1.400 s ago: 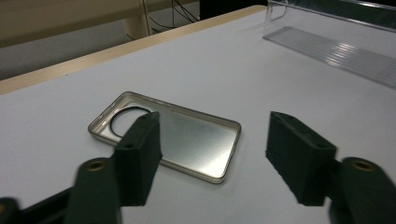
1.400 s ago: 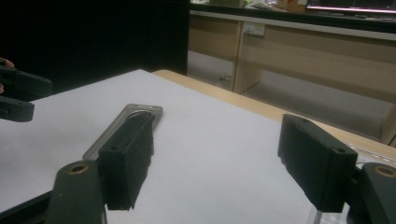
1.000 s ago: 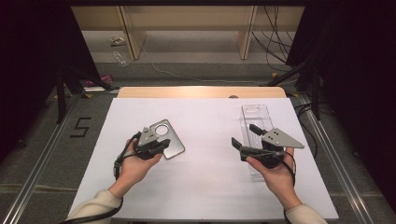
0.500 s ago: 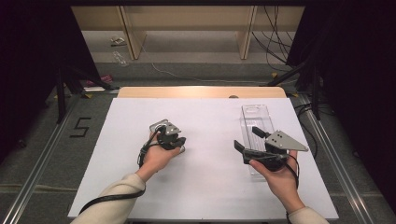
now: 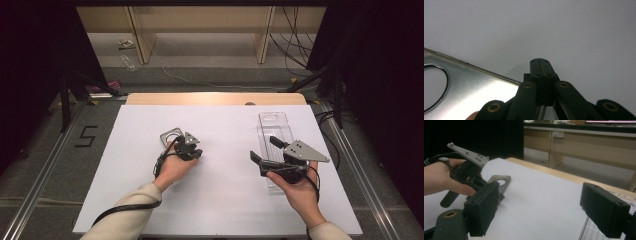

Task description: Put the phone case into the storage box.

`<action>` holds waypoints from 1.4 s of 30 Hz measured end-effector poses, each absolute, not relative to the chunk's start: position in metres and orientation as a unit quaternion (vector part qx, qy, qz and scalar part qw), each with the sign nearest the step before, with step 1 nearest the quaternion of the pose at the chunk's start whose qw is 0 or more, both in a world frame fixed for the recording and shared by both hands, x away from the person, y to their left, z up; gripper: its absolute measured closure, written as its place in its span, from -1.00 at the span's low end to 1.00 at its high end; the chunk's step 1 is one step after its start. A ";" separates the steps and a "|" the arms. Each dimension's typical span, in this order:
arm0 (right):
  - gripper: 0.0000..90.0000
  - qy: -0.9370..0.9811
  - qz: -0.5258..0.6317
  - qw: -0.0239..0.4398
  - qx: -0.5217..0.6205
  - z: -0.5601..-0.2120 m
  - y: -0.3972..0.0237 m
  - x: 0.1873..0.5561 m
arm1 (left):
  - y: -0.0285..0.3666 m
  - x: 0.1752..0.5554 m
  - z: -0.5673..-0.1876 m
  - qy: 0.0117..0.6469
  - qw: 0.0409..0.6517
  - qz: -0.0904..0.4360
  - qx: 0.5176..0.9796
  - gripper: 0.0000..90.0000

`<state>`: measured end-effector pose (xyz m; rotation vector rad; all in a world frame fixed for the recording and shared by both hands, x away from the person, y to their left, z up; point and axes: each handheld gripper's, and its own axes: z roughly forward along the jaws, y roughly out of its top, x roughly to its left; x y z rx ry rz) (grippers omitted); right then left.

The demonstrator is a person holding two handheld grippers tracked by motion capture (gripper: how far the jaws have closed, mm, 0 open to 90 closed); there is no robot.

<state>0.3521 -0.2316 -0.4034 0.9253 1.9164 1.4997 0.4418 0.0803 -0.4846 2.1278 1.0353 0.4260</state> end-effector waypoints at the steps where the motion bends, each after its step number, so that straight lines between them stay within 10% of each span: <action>1: -0.62 0.709 0.556 0.266 0.342 -0.403 -0.232 0.352 | 0.080 0.442 -0.485 0.402 0.360 0.165 0.826 1.00; 42: -0.65 0.730 0.550 0.238 0.329 -0.411 -0.249 0.354 | 0.093 0.433 -0.488 0.407 0.338 0.144 0.837 1.00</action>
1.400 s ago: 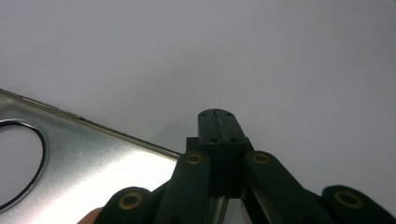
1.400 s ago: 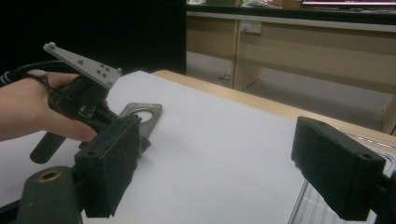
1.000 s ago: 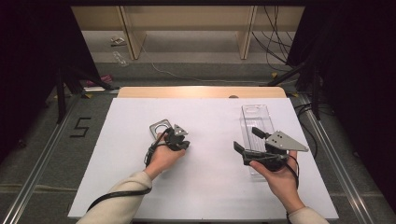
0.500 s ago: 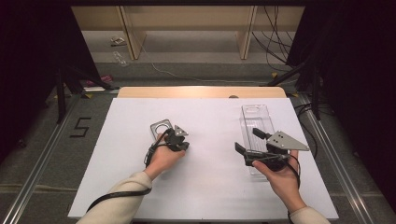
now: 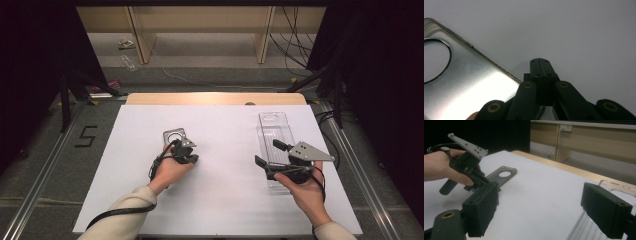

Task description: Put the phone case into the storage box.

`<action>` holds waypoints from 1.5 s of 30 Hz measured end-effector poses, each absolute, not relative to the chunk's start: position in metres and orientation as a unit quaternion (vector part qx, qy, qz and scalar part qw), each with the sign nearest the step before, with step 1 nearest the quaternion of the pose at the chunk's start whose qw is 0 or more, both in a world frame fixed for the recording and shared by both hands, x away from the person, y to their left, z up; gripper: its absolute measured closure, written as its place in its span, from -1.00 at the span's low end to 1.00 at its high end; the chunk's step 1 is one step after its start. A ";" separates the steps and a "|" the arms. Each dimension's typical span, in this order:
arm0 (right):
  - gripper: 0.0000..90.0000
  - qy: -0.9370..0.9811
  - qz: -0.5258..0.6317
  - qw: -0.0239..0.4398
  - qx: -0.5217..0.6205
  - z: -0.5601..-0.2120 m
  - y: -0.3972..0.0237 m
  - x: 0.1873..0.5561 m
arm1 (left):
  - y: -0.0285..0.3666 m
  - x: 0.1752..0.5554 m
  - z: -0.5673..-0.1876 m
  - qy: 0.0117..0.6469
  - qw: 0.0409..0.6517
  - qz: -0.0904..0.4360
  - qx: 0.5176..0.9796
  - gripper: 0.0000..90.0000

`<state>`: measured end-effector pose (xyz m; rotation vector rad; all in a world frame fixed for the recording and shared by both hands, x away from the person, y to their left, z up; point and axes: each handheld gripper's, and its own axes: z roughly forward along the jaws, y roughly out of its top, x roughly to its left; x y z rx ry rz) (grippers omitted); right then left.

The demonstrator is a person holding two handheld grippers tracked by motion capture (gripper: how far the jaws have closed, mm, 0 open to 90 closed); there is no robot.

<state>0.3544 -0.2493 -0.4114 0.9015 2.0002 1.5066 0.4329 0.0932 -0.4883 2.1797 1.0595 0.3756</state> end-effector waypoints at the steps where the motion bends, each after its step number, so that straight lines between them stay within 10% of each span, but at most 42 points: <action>1: -0.65 0.732 0.549 0.238 0.326 -0.412 -0.250 0.354 | 0.093 0.433 -0.488 0.407 0.338 0.144 0.837 1.00; 45: -0.65 0.743 0.537 0.232 0.324 -0.419 -0.259 0.346 | 0.127 0.421 -0.487 0.419 0.327 0.131 0.837 1.00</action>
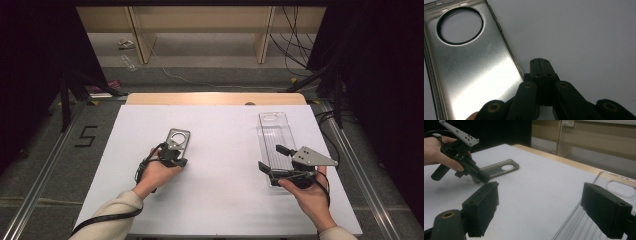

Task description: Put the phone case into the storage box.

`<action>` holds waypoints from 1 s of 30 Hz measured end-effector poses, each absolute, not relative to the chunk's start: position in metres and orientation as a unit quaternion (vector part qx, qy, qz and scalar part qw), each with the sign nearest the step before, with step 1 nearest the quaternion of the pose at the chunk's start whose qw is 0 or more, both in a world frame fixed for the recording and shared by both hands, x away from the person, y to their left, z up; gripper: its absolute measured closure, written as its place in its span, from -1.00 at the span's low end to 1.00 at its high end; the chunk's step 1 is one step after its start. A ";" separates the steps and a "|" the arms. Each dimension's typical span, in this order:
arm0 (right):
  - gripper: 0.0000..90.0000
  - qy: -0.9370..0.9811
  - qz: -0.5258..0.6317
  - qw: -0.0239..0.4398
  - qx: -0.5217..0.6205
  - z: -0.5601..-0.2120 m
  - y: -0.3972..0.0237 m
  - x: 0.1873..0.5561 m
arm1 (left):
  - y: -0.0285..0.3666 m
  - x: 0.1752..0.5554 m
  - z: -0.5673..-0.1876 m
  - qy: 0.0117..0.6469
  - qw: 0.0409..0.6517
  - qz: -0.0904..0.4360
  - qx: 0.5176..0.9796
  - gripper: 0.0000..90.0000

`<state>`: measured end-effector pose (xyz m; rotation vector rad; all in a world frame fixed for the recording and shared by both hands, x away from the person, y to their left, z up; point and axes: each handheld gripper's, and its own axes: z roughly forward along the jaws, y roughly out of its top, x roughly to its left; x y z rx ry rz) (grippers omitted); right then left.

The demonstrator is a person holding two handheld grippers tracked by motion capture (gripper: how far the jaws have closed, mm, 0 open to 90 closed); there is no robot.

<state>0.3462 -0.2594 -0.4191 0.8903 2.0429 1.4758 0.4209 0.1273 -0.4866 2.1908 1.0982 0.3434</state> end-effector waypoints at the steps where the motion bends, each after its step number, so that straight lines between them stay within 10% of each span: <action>1: -0.65 0.744 0.536 0.233 0.324 -0.419 -0.259 0.346 | 0.128 0.421 -0.487 0.420 0.327 0.132 0.837 1.00; 10: -0.65 0.744 0.536 0.233 0.324 -0.419 -0.259 0.346 | 0.129 0.419 -0.484 0.411 0.338 0.118 0.838 0.80; 19: -0.65 0.742 0.537 0.237 0.323 -0.417 -0.260 0.346 | 0.147 0.420 -0.440 0.338 0.353 0.159 0.858 -0.27; 30: -0.65 0.743 0.537 0.237 0.323 -0.417 -0.258 0.345 | 0.176 0.435 -0.450 0.174 0.260 0.160 0.936 -0.27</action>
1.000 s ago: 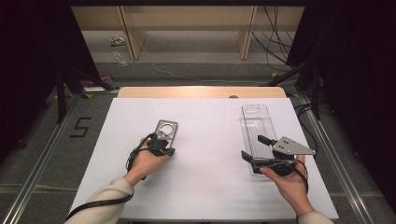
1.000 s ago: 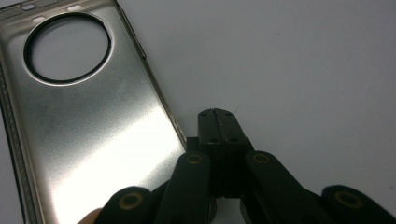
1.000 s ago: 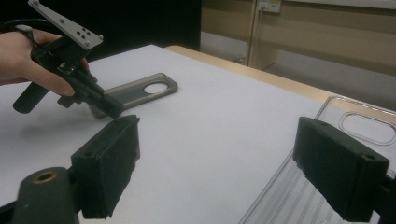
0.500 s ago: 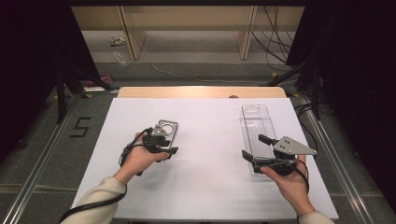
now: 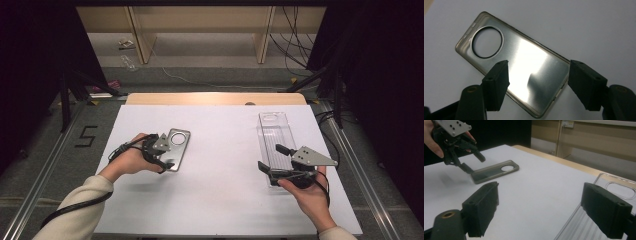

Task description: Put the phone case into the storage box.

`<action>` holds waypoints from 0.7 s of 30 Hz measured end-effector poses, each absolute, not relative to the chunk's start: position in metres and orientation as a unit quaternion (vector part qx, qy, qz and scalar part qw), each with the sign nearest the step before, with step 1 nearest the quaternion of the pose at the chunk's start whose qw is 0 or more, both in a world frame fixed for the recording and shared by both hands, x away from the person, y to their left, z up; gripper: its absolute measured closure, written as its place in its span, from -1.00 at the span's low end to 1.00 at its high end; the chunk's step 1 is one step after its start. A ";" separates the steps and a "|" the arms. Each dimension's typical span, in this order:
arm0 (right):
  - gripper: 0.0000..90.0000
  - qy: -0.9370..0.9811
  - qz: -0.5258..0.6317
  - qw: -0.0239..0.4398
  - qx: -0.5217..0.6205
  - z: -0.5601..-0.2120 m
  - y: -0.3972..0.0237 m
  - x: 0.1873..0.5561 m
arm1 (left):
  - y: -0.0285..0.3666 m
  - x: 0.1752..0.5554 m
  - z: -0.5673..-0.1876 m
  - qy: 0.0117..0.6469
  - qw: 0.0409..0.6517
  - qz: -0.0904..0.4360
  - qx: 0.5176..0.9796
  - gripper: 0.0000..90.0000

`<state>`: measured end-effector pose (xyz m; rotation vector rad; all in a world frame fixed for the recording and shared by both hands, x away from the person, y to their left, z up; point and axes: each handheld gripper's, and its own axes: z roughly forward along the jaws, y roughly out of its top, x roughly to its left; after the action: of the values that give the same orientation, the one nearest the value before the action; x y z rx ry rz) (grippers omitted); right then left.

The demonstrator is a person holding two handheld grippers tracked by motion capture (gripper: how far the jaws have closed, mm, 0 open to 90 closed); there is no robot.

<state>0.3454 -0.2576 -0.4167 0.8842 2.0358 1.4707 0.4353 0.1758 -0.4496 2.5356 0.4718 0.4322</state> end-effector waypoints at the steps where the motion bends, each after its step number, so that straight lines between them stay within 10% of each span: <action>1: -0.65 0.743 0.536 0.237 0.323 -0.417 -0.258 0.345 | 0.176 0.435 -0.450 0.159 0.252 0.154 0.942 -0.25; 21: -0.65 0.741 0.538 0.236 0.324 -0.416 -0.259 0.345 | 0.167 0.436 -0.460 -0.002 0.136 0.135 0.981 -0.06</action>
<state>0.3452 -0.2586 -0.4164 0.8884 2.0331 1.4762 0.4359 0.1670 -0.4602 2.8413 -0.0064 0.3913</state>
